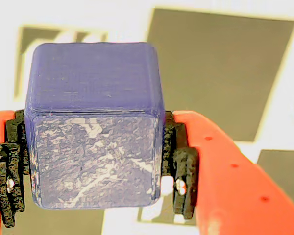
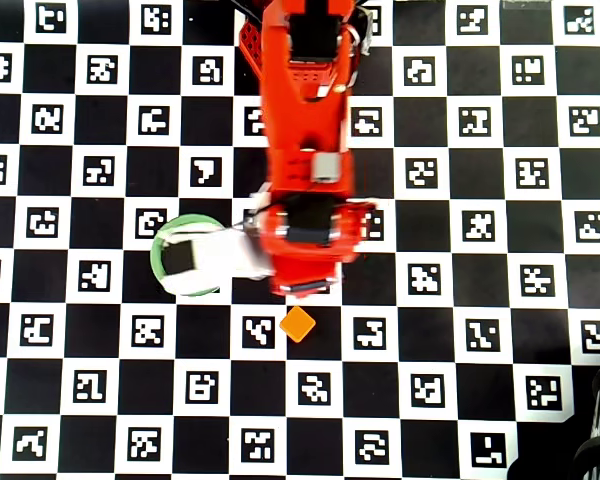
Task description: Grab the red cube then put it in the green circle then put the blue cube on top and finally the orange cube on top
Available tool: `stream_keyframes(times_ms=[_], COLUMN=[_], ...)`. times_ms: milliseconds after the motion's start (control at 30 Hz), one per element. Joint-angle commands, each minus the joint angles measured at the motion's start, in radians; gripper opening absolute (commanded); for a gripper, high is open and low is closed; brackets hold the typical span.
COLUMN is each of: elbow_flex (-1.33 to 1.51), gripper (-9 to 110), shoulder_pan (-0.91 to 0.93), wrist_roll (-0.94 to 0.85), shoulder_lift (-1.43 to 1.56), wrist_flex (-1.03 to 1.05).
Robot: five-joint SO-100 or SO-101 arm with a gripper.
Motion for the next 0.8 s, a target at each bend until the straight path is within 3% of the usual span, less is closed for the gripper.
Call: stream_keyframes(times_ms=[0, 367, 767], elbow_flex=[0.064, 0.202, 0.356], gripper=[0, 0, 0], shoulder_pan=[0.097, 0.310, 0.291], wrist_roll=[-0.025, -0.123, -0.167], shoulder_lift=[0.184, 0.284, 0.319], wrist_flex=[-0.035, -0.213, -0.353])
